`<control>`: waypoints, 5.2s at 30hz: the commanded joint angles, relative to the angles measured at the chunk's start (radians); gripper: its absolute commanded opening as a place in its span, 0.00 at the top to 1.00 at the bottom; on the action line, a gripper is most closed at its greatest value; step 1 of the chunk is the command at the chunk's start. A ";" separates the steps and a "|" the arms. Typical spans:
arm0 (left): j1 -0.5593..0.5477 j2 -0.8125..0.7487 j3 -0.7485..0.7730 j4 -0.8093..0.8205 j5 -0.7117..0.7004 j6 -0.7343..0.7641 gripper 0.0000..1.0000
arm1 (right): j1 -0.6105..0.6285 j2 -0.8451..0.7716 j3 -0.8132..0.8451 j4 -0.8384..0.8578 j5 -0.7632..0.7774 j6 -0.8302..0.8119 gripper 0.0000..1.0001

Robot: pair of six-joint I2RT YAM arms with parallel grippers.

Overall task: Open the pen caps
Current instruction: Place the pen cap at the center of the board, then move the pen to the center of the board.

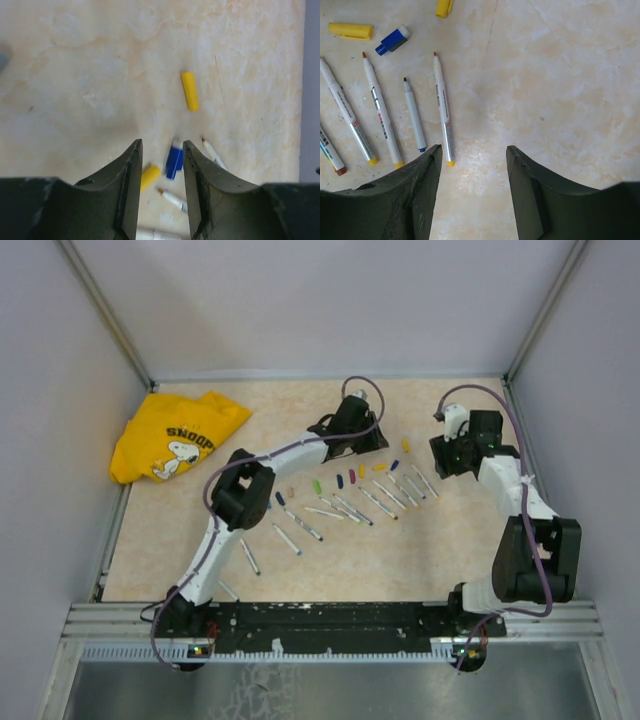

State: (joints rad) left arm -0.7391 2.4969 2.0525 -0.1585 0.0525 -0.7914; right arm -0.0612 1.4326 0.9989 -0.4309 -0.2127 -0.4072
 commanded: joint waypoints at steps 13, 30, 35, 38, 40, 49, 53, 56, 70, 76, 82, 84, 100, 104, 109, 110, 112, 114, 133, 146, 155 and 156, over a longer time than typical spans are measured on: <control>0.227 -0.763 -0.891 0.498 0.450 0.570 0.38 | 0.000 -0.075 0.004 -0.013 -0.177 -0.055 0.46; 0.313 -0.871 -1.050 0.521 0.226 0.694 0.11 | 0.051 -0.073 0.004 -0.040 -0.219 -0.102 0.47; 0.358 -0.865 -1.067 0.571 0.295 0.646 0.11 | 0.056 -0.072 0.004 -0.043 -0.220 -0.106 0.47; 0.366 -0.854 -1.065 0.576 0.313 0.641 0.12 | 0.058 -0.070 0.004 -0.046 -0.221 -0.109 0.47; 0.369 -0.845 -1.063 0.574 0.316 0.640 0.12 | 0.060 -0.070 0.005 -0.047 -0.221 -0.110 0.47; 0.368 -0.778 -1.003 0.523 0.411 0.657 0.15 | 0.063 -0.066 0.005 -0.049 -0.220 -0.112 0.47; 0.368 -0.731 -0.946 0.441 0.418 0.663 0.18 | 0.064 -0.062 0.006 -0.050 -0.219 -0.112 0.47; 0.368 -0.709 -0.912 0.381 0.398 0.670 0.20 | 0.067 -0.063 0.007 -0.049 -0.218 -0.114 0.47; 0.339 -0.658 -0.829 0.238 0.311 0.731 0.23 | 0.073 -0.058 0.008 -0.052 -0.214 -0.116 0.47; 0.332 -0.647 -0.815 0.220 0.299 0.740 0.23 | 0.077 -0.055 0.009 -0.054 -0.212 -0.117 0.47; 0.324 -0.639 -0.800 0.206 0.287 0.746 0.23 | 0.079 -0.055 0.009 -0.054 -0.211 -0.117 0.47; 0.319 -0.635 -0.791 0.197 0.278 0.753 0.23 | 0.078 -0.055 0.008 -0.054 -0.211 -0.117 0.47; 0.286 -0.578 -0.674 0.095 0.199 0.804 0.26 | 0.086 -0.054 0.010 -0.055 -0.208 -0.120 0.47; 0.285 -0.565 -0.648 0.073 0.190 0.816 0.27 | 0.086 -0.054 0.010 -0.057 -0.207 -0.120 0.47; 0.285 -0.537 -0.603 0.034 0.199 0.831 0.30 | 0.090 -0.053 0.010 -0.055 -0.206 -0.120 0.47; 0.284 -0.533 -0.596 0.028 0.201 0.833 0.31 | 0.091 -0.054 0.009 -0.056 -0.205 -0.120 0.47; 0.284 -0.522 -0.576 0.017 0.202 0.835 0.31 | 0.091 -0.053 0.009 -0.056 -0.204 -0.122 0.47; 0.284 -0.510 -0.555 0.004 0.202 0.838 0.31 | 0.092 -0.051 0.009 -0.055 -0.203 -0.122 0.47; 0.252 -0.233 -0.154 -0.249 0.209 0.959 0.55 | 0.093 -0.053 0.010 -0.057 -0.202 -0.123 0.47; 0.237 -0.074 0.035 -0.363 0.180 1.019 0.52 | 0.093 -0.053 0.010 -0.057 -0.202 -0.122 0.47; 0.230 -0.052 0.035 -0.367 0.146 1.027 0.58 | 0.093 -0.054 0.010 -0.058 -0.203 -0.123 0.47; 0.230 -0.052 0.036 -0.370 0.143 1.027 0.59 | 0.093 -0.055 0.009 -0.057 -0.203 -0.123 0.47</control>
State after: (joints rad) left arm -0.5003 2.4233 2.0514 -0.5087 0.2134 0.2127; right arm 0.0196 1.3998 0.9928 -0.5056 -0.4133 -0.5167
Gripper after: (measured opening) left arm 0.430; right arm 0.535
